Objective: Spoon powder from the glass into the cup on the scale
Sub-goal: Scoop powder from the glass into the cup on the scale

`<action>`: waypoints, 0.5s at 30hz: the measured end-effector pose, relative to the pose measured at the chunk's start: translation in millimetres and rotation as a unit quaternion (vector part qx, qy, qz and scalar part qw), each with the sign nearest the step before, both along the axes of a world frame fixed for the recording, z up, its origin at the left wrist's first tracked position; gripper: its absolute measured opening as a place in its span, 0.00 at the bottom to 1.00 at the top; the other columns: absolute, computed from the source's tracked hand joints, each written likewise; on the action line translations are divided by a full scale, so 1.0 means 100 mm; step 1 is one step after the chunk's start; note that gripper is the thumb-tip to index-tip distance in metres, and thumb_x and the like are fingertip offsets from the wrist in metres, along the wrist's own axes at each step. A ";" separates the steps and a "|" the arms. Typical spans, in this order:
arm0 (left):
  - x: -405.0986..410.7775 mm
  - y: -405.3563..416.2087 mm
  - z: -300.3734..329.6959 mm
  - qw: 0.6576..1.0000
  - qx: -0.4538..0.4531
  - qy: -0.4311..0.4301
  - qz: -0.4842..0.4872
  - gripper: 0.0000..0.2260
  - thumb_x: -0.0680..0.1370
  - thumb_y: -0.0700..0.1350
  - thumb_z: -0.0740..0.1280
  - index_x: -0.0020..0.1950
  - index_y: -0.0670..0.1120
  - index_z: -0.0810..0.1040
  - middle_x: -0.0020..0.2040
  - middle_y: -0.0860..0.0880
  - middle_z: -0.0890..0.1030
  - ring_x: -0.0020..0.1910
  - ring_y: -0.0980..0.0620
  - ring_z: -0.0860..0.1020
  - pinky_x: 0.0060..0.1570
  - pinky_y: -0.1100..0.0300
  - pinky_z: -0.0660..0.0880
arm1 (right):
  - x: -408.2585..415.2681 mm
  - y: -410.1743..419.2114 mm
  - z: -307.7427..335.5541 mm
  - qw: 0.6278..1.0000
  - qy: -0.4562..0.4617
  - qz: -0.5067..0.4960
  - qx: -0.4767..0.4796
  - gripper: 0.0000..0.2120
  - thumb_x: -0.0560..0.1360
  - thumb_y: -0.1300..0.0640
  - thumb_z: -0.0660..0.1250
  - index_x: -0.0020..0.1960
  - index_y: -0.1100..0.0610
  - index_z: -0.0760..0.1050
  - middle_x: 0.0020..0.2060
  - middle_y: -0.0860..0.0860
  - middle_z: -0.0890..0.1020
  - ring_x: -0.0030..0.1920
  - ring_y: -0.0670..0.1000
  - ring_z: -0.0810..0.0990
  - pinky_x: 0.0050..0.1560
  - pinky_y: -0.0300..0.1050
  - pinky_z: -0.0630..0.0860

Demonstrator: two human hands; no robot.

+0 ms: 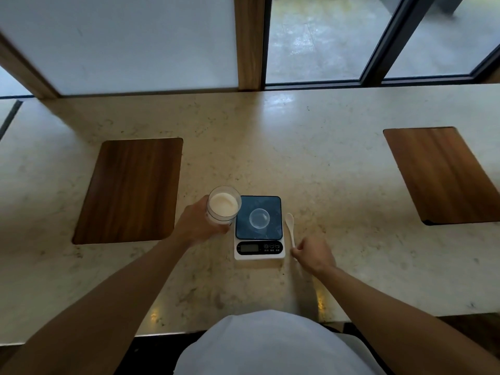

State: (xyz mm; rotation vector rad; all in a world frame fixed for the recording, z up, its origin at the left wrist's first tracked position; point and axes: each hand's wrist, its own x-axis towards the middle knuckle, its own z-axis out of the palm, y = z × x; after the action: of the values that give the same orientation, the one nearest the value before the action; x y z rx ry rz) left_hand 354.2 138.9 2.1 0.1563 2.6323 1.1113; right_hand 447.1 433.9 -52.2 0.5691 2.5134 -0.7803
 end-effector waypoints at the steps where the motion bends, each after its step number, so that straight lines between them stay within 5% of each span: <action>1: 0.00 0.00 -0.01 1.000 -0.002 0.001 0.000 0.39 0.63 0.53 0.82 0.71 0.52 0.70 0.62 0.52 0.79 0.59 0.51 0.77 0.57 0.56 0.74 | 0.00 0.00 0.00 1.000 0.000 0.000 -0.003 0.15 0.75 0.51 0.70 0.34 0.59 0.81 0.30 0.57 0.83 0.27 0.50 0.77 0.37 0.53 0.81; 15: -0.08 -0.02 -0.06 1.000 -0.008 0.014 -0.003 0.39 0.62 0.55 0.81 0.70 0.53 0.70 0.61 0.53 0.80 0.57 0.53 0.77 0.56 0.57 0.75 | -0.12 0.04 0.20 0.991 0.121 -0.060 -0.020 0.10 0.72 0.53 0.73 0.34 0.54 0.81 0.28 0.48 0.80 0.28 0.46 0.78 0.30 0.42 0.77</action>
State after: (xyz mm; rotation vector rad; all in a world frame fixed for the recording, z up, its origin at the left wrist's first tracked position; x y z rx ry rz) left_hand 346.4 136.9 -3.7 0.1789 2.6637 1.0924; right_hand 435.2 438.2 -32.3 0.6519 2.6947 -0.9974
